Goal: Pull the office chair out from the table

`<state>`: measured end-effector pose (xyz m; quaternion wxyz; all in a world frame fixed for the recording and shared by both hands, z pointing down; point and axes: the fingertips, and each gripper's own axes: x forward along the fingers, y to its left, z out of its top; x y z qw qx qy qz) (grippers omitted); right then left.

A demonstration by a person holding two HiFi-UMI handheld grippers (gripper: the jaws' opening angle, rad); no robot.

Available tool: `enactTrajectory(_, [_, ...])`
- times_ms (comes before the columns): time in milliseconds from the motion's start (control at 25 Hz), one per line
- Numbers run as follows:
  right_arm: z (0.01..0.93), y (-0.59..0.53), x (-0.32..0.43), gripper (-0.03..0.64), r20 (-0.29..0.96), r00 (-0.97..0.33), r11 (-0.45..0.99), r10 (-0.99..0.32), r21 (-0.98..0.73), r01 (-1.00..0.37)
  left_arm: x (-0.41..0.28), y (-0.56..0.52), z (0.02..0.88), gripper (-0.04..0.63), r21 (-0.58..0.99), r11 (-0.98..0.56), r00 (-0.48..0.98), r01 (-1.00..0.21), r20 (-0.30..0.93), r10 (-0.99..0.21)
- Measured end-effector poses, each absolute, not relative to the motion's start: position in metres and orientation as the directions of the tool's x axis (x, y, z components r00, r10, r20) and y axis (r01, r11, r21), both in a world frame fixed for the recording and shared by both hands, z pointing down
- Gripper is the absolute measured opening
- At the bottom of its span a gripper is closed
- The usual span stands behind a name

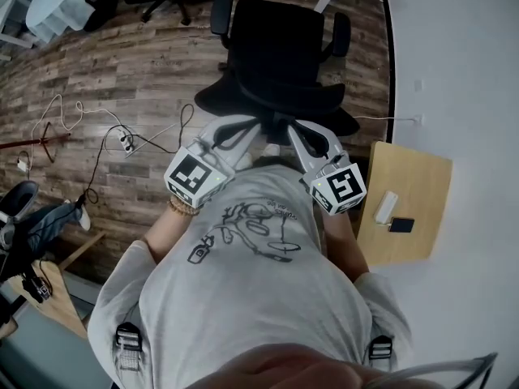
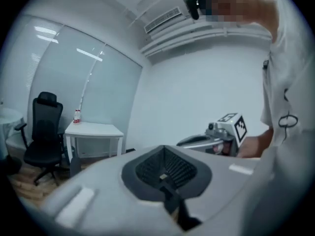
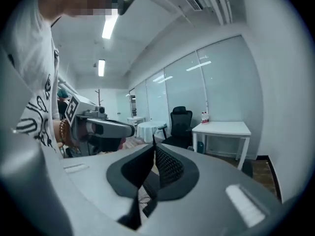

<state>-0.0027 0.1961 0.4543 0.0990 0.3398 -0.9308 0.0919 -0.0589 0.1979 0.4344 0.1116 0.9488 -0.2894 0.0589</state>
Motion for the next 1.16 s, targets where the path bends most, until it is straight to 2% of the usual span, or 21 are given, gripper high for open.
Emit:
enactTrajectory(160, [0.426, 0.202, -0.015, 0.008, 0.177, -0.774, 0.768, -0.607, -0.119, -0.629, -0.055, 0.2, 0.412, 0.002, 0.183, -0.814, 0.834, -0.551, 0.112, -0.54])
enactTrajectory(320, [0.41, 0.205, -0.021, 0.008, 0.143, -0.781, 0.772, -0.608, -0.122, -0.624, -0.052, 0.2, 0.408, 0.002, 0.219, -0.813, 0.842, -0.539, 0.105, -0.529])
enactTrajectory(880, [0.391, 0.204, -0.023, 0.008, 0.112, -0.771, 0.764, -0.626, -0.107, -0.636, -0.053, 0.197, 0.398, 0.002, 0.182, -0.823, 0.842, -0.538, 0.075, -0.534])
enactTrajectory(1160, [0.391, 0.205, -0.026, 0.008, 0.111, -0.769, 0.761, -0.63, -0.107, -0.639, -0.059, 0.202, 0.401, 0.002, 0.184, -0.817, 0.837, -0.547, 0.101, -0.538])
